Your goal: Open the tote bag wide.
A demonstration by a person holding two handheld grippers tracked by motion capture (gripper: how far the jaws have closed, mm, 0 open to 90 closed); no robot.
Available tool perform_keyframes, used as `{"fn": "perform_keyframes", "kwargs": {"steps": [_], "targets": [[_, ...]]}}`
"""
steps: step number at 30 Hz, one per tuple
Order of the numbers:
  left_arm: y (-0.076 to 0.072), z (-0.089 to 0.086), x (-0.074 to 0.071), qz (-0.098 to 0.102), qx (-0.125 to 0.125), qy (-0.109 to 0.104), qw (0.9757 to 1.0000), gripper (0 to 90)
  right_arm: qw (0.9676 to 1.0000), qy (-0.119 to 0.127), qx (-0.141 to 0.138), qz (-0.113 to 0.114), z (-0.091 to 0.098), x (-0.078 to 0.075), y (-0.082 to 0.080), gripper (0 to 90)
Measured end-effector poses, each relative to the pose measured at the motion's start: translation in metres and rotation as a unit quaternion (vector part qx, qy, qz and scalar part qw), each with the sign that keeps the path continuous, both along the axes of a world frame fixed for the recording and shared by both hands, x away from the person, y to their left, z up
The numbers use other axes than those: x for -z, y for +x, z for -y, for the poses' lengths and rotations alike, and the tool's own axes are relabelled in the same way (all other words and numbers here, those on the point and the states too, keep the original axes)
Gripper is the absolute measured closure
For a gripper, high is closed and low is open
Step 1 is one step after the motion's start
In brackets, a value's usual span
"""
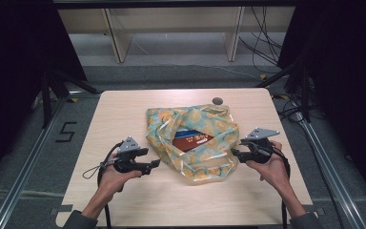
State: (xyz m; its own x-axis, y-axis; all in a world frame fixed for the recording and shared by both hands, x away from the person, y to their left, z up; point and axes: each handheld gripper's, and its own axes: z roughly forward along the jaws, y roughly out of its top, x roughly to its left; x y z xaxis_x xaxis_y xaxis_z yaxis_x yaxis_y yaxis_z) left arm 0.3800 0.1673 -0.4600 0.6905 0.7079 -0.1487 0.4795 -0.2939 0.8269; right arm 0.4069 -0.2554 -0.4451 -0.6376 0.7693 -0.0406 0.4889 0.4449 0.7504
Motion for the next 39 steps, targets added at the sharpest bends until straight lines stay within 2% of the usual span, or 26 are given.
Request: {"fn": "perform_keyframes", "kwargs": {"steps": [2, 6, 10, 11, 12, 13, 14, 15, 16, 17, 18, 19, 20, 21, 22, 24, 25, 26, 28, 30, 32, 34, 35, 37, 38, 39], "targets": [[-0.004, -0.001, 0.004, -0.004, -0.001, 0.003, 1.0000, 29.9, 1.0000, 0.000, -0.001, -0.006, 0.000, 0.000, -0.002, 42.9], [-0.013, 0.000, 0.009, -0.005, 0.003, 0.007, 1.0000, 29.3, 0.9999, -0.003, -0.009, 0.004, 0.001, 0.004, -0.007, 41.9], [-0.021, 0.000, 0.010, 0.002, 0.002, 0.007, 1.0000, 28.7, 1.0000, -0.001, 0.004, 0.001, 0.002, 0.006, -0.013, 40.6], [-0.024, -0.001, 0.012, 0.009, 0.000, 0.016, 0.9998, 28.6, 0.9999, -0.004, 0.005, -0.009, 0.003, 0.008, -0.014, 40.1], [-0.024, -0.001, 0.012, 0.009, 0.000, 0.016, 0.9998, 28.4, 1.0000, -0.002, 0.005, -0.004, 0.003, 0.010, -0.015, 40.0], [-0.027, -0.003, 0.013, 0.008, 0.009, 0.031, 0.9994, 28.1, 1.0000, -0.004, 0.004, -0.004, 0.004, 0.011, -0.015, 39.9], [-0.030, -0.002, 0.016, 0.009, 0.004, 0.024, 0.9997, 28.0, 0.9999, -0.004, 0.007, -0.009, 0.004, 0.011, -0.017, 39.8], [-0.030, -0.004, 0.016, 0.007, 0.015, 0.040, 0.9991, 27.9, 0.9999, -0.011, 0.001, 0.005, 0.006, 0.011, -0.016, 39.6], [-0.033, -0.002, 0.018, 0.008, 0.005, 0.031, 0.9995, 27.8, 1.0000, -0.005, 0.006, -0.005, 0.005, 0.011, -0.018, 39.4], [-0.035, -0.004, 0.018, 0.006, 0.013, 0.043, 0.9990, 27.6, 1.0000, -0.007, 0.002, 0.002, 0.006, 0.012, -0.018, 39.2], [-0.037, -0.002, 0.021, 0.007, 0.001, 0.028, 0.9996, 27.5, 1.0000, -0.007, 0.007, 0.002, 0.007, 0.011, -0.020, 39.1], [-0.038, -0.004, 0.021, 0.006, 0.007, 0.039, 0.9992, 27.4, 1.0000, -0.005, 0.007, 0.002, 0.008, 0.011, -0.021, 38.9], [-0.040, -0.003, 0.022, 0.007, 0.007, 0.032, 0.9994, 27.2, 0.9999, -0.010, 0.001, 0.002, 0.009, 0.011, -0.022, 38.9], [-0.040, -0.005, 0.022, 0.011, 0.011, 0.042, 0.9990, 27.1, 0.9998, 0.001, 0.014, -0.013, 0.008, 0.011, -0.025, 38.7], [-0.040, -0.006, 0.023, 0.013, 0.014, 0.042, 0.9989, 27.1, 1.0000, -0.001, 0.002, 0.001, 0.009, 0.011, -0.025, 38.5], [-0.042, -0.006, 0.025, 0.005, 0.000, 0.029, 0.9996, 27.1, 1.0000, 0.001, 0.003, -0.002, 0.009, 0.011, -0.029, 38.3], [-0.042, -0.007, 0.025, 0.008, 0.005, 0.032, 0.9994, 27.1, 1.0000, 0.003, 0.002, -0.006, 0.009, 0.011, -0.031, 38.2], [-0.043, -0.010, 0.025, 0.009, 0.010, 0.047, 0.9988, 27.1, 1.0000, 0.004, 0.000, -0.004, 0.009, 0.012, -0.032, 37.9], [-0.045, -0.010, 0.027, 0.006, 0.001, 0.034, 0.9994, 26.8, 0.9997, 0.018, 0.004, -0.013, 0.008, 0.013, -0.037, 37.8], [-0.046, -0.011, 0.027, 0.004, 0.003, 0.039, 0.9992, 26.7, 0.9998, 0.017, 0.005, -0.009, 0.008, 0.014, -0.040, 37.2], [-0.049, -0.009, 0.029, 0.004, -0.004, 0.032, 0.9995, 26.6, 0.9998, 0.017, 0.001, -0.014, 0.008, 0.017, -0.046, 36.1], [-0.051, -0.010, 0.030, 0.006, 0.003, 0.038, 0.9992, 25.7, 0.9998, 0.015, -0.004, -0.014, 0.008, 0.022, -0.052, 34.7], [-0.052, -0.010, 0.030, 0.004, 0.005, 0.040, 0.9992, 25.3, 0.9996, 0.015, -0.002, -0.024, 0.008, 0.021, -0.055, 34.1], [-0.054, -0.009, 0.032, 0.006, 0.012, 0.038, 0.9992, 24.9, 0.9997, 0.014, -0.006, -0.019, 0.008, 0.022, -0.056, 32.9], [-0.055, -0.008, 0.033, 0.005, 0.011, 0.042, 0.9990, 24.9, 0.9993, 0.025, 0.004, -0.028, 0.007, 0.023, -0.061, 30.8], [-0.055, -0.008, 0.035, 0.004, 0.012, 0.043, 0.9990, 24.9, 0.9995, 0.016, -0.005, -0.027, 0.008, 0.026, -0.062, 29.0]]}}
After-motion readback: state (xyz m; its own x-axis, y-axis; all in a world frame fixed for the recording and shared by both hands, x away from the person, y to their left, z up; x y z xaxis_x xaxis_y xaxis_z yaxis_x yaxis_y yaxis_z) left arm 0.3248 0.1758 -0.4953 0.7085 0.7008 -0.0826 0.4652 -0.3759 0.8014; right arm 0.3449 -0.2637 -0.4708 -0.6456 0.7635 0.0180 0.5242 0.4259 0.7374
